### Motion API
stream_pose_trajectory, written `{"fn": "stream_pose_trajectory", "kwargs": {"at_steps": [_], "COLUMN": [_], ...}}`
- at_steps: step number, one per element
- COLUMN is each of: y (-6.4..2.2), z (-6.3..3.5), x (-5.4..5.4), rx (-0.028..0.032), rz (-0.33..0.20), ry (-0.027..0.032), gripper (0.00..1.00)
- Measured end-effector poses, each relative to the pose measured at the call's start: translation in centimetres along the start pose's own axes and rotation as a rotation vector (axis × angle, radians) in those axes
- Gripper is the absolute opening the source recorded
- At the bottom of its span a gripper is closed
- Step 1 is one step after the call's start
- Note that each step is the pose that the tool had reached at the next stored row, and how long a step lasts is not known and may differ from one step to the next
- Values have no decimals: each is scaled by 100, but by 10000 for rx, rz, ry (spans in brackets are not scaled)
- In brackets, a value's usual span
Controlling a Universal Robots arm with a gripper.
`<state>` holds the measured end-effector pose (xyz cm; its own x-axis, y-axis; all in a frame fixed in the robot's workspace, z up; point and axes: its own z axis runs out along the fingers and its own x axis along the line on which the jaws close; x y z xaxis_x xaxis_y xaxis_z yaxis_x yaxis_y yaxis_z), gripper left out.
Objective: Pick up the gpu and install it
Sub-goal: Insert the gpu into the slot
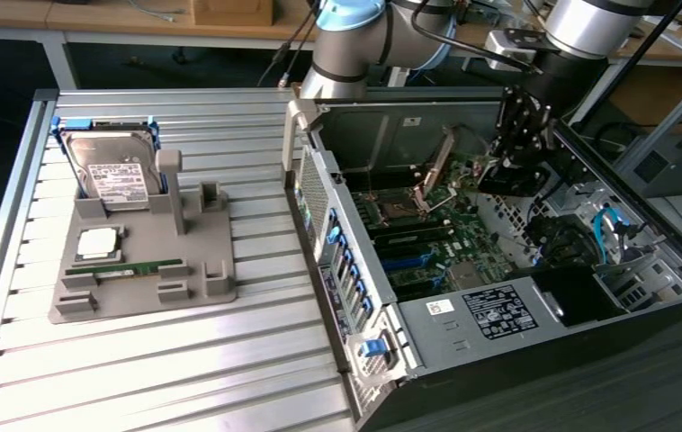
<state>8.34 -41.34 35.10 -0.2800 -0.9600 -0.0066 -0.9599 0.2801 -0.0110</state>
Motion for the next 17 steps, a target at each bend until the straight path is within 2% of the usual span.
{"fn": "stream_pose_trajectory", "kwargs": {"at_steps": [6,17], "y": [-1,-2], "z": [2,9], "x": [2,6], "rx": [-3,-8], "rz": [-555,-1266], "ry": [-5,-12], "gripper": [27,27]}}
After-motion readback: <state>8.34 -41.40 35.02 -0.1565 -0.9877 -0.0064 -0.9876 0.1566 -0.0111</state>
